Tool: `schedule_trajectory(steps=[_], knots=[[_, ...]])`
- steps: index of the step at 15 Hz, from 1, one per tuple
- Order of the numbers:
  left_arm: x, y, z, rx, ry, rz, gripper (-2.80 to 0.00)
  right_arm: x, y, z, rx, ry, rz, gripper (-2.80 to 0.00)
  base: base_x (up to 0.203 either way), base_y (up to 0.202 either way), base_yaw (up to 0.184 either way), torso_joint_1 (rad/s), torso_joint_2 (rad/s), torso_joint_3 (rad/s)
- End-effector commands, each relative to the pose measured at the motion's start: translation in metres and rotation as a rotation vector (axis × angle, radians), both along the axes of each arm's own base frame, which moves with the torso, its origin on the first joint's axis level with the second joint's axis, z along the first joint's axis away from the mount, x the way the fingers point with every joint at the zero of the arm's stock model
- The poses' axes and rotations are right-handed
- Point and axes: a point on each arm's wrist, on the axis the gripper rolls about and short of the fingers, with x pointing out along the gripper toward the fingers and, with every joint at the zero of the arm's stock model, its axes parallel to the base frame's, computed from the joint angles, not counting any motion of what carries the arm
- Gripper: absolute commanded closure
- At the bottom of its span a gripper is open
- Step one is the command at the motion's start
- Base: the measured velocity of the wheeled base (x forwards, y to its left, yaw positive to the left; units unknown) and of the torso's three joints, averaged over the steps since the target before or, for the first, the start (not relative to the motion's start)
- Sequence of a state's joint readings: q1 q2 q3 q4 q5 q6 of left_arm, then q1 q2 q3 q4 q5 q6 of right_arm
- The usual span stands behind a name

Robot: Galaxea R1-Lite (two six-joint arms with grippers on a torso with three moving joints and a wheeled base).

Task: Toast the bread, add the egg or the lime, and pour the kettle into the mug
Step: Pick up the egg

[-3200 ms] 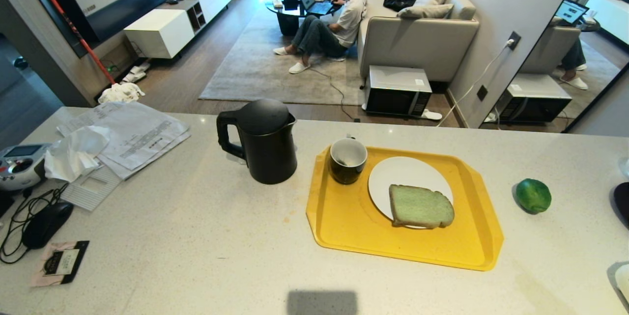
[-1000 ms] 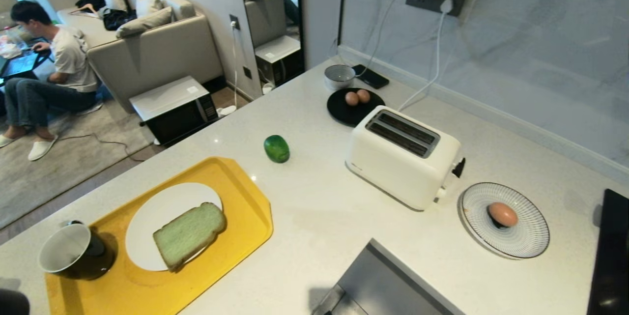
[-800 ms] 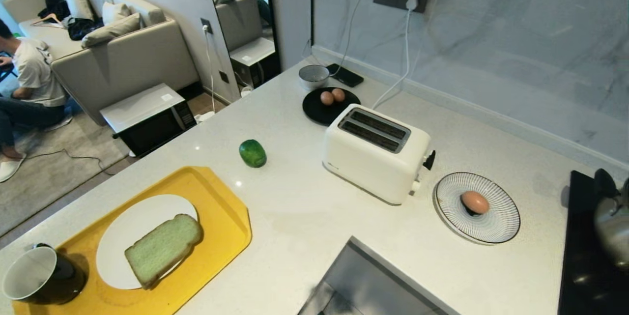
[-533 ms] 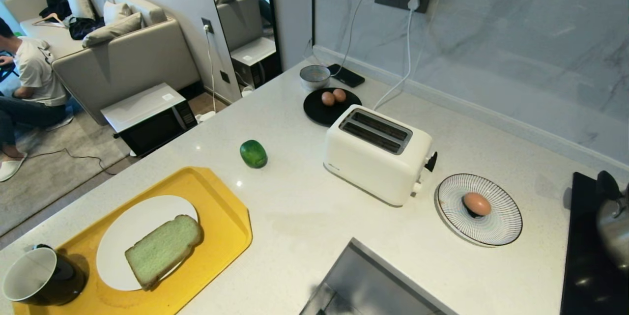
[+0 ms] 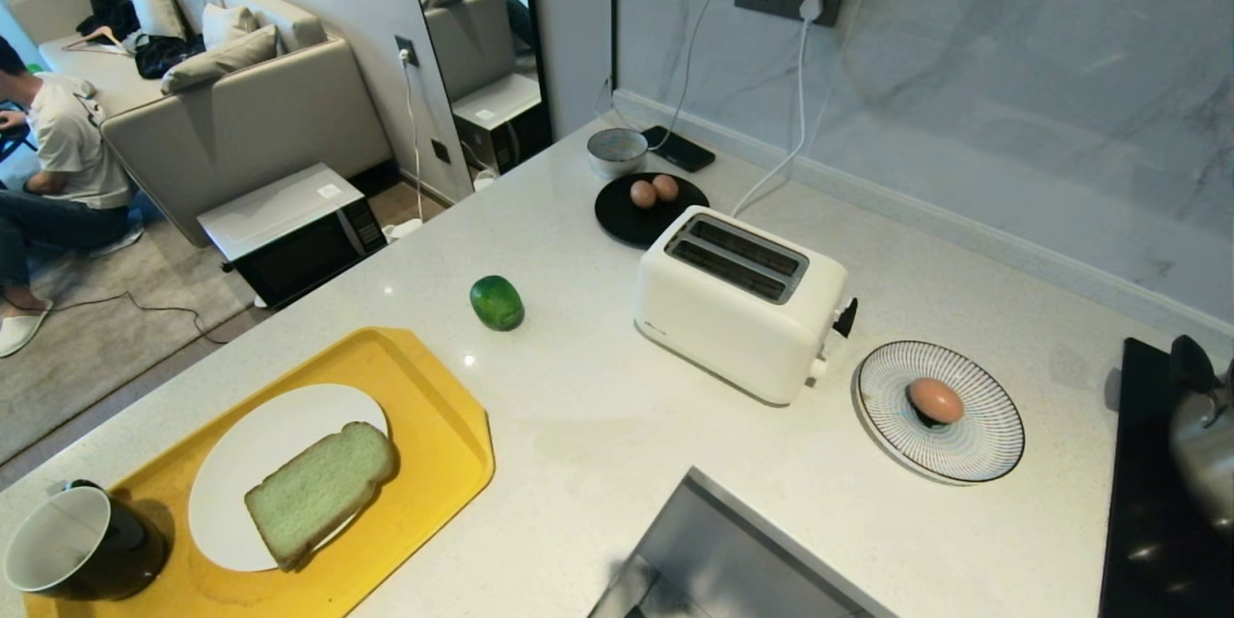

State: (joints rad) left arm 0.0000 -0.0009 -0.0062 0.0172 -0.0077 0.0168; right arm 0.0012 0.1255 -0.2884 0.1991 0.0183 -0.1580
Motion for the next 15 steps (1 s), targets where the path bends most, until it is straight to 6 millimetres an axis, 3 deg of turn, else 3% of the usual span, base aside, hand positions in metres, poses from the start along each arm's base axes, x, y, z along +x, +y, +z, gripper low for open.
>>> schedule_trajectory(steps=[1,3,5,10,13,14,15], knots=[[0.000,0.000,0.000,0.000,-0.001,0.000,0.00,0.027,0.000,0.056,-0.006,0.220,0.008,0.00,0.000,0.000,0.000,0.000,0.00,0.000],[0.000,0.000,0.000,0.000,-0.001,0.000,0.00,0.067,0.000,0.082,-0.016,0.411,0.004,0.00,0.000,0.000,0.000,0.000,0.00,0.000],[0.000,0.000,0.000,0.000,-0.001,0.000,0.00,0.113,0.001,0.089,-0.042,0.596,-0.017,0.00,0.000,0.000,0.000,0.000,0.00,0.000],[0.000,0.000,0.000,0.000,-0.001,0.000,0.00,0.210,0.000,0.074,-0.158,0.897,-0.015,0.00,0.000,0.000,0.000,0.000,0.00,0.000],[0.000,0.000,0.000,0.000,-0.001,0.000,0.00,0.262,-0.010,0.059,-0.196,0.865,-0.019,0.00,0.000,0.000,0.000,0.000,0.00,0.000],[0.000,0.000,0.000,0.000,-0.001,0.000,0.00,0.275,-0.016,0.054,-0.223,0.839,-0.001,-2.80,0.000,0.000,0.000,0.000,0.00,0.000],[0.000,0.000,0.000,0.000,-0.001,0.000,0.00,0.282,-0.019,0.049,-0.244,0.824,0.025,-2.80,0.000,0.000,0.000,0.000,0.00,0.000]])
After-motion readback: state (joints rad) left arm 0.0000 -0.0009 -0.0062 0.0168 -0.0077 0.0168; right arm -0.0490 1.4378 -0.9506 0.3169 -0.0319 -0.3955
